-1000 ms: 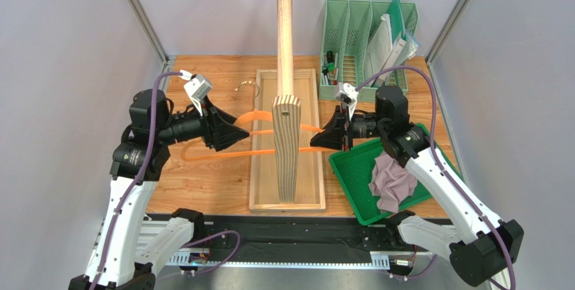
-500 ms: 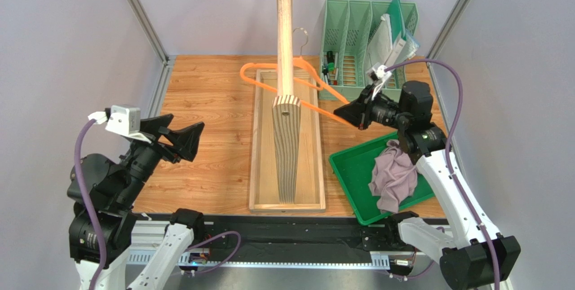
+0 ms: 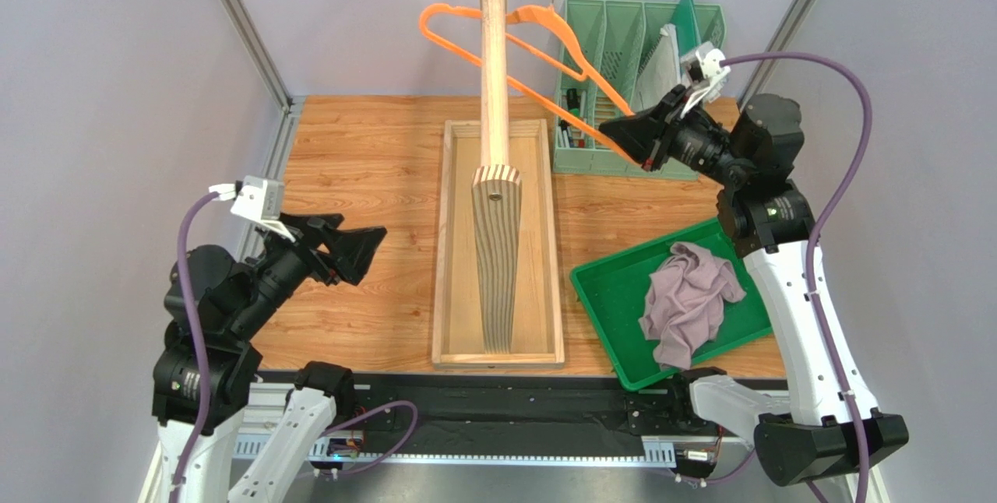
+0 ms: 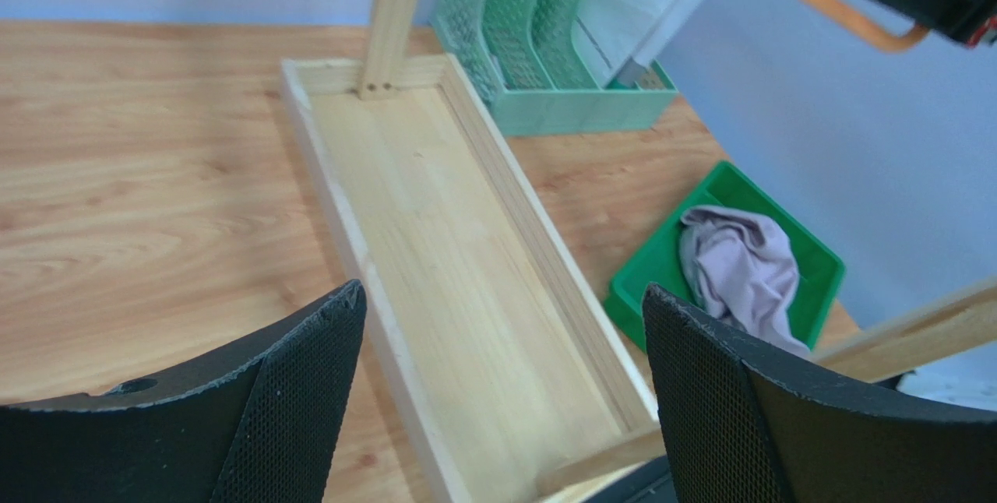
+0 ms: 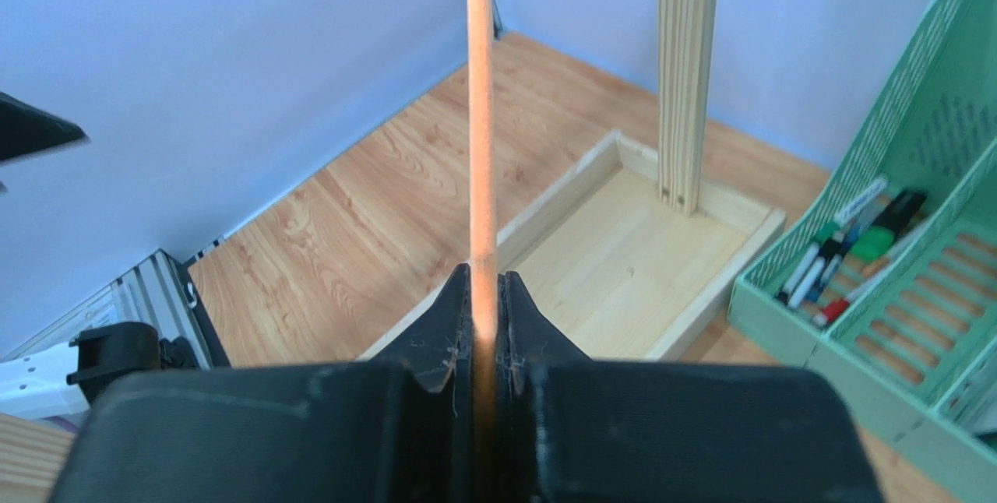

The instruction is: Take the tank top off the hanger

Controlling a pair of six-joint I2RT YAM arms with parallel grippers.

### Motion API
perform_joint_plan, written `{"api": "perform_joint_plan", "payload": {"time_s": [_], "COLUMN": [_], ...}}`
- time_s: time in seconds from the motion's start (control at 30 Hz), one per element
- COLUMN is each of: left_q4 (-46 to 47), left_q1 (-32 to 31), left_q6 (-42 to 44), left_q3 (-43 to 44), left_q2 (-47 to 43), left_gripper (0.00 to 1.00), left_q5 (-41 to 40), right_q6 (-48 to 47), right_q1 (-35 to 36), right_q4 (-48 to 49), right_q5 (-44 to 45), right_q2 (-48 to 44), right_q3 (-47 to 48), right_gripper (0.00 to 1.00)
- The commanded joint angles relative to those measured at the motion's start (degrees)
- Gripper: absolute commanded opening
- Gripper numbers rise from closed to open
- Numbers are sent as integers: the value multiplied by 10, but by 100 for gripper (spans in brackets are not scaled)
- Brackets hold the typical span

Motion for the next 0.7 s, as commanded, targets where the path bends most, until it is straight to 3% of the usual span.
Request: {"api": "perform_joint_plan", "payload": {"time_s": [0.0, 0.17, 0.3, 0.67], "left_q4": [39, 54, 68, 80], "left_q1": [-1, -1, -1, -1], "left_q6": [-46, -55, -65, -67], "left_q3": [-38, -54, -68, -102], "left_q2": [-6, -2, -1, -22], "left_gripper": [91, 91, 91, 91], "left_q5": [89, 137, 185, 264], "right_q6": [-19, -63, -124, -191], "right_q1": [-1, 0, 0, 0], "right_q4": [2, -29, -116, -211], "right_q5": [-37, -132, -193, -243], "right_q2": [15, 42, 57, 86], "right_q3": [65, 93, 113, 135], "right_gripper": [0, 0, 0, 0]}}
